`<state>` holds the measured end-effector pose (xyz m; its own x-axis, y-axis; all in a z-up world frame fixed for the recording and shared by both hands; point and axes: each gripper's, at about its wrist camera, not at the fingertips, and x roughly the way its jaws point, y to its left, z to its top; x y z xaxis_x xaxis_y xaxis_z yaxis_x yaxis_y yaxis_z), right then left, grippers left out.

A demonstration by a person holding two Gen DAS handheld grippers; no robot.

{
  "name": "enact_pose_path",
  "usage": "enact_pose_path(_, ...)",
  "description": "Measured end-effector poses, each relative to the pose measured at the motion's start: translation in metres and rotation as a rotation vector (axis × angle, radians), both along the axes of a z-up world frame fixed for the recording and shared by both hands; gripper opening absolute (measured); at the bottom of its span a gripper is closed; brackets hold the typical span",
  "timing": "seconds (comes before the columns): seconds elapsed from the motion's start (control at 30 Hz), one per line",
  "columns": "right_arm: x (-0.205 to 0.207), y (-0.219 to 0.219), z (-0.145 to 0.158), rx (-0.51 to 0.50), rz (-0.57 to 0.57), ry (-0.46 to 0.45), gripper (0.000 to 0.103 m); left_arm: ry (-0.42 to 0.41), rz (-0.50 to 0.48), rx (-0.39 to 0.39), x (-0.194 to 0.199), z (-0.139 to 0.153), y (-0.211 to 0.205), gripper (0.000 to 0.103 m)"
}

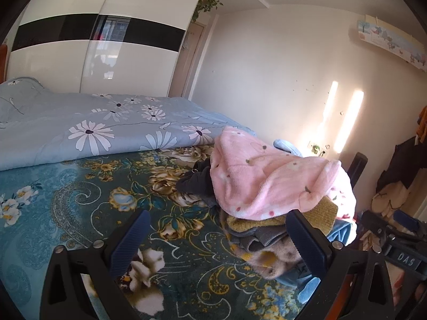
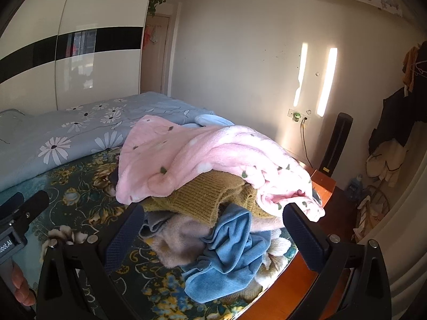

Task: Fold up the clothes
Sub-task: 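Reach both grippers toward the pink fleece garment on the clothes pile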

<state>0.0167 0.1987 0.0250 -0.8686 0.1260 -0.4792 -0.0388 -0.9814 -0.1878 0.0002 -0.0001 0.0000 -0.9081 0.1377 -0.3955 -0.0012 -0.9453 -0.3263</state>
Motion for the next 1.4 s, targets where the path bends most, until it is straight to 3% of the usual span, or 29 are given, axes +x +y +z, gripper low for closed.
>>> enact_pose_path(0.17,-0.001,0.006,0.011,-0.093,-0.039,0.004,0.103,0.019,0.004,-0.017,0.003,0.000,-0.002,0.103)
enact_pose_path(0.3,0.006,0.015,0.017,-0.095,-0.013,0.012,0.103,0.035,0.007,-0.030,0.006,0.001,-0.003,0.103)
enact_pose_path(0.5,0.006,-0.001,0.016,0.080,0.023,0.018,0.103,0.057,0.009,-0.049,0.009,0.001,-0.005,0.103)
enact_pose_path(0.63,0.006,-0.012,0.017,0.136,0.074,0.016,0.103,0.058,-0.024,-0.042,0.010,0.004,-0.003,0.103)
enact_pose_path(1.03,-0.003,-0.025,0.034,0.158,0.061,0.013,0.103,0.046,-0.096,-0.052,0.014,0.013,-0.001,0.103)
enact_pose_path(1.2,-0.004,-0.026,0.042,0.165,0.062,0.031,0.103,0.059,-0.077,-0.090,0.016,0.014,0.003,0.103)
enact_pose_path(1.4,-0.014,-0.037,0.037,0.175,0.169,-0.020,0.103,0.118,-0.101,0.006,0.017,0.015,-0.003,0.103)
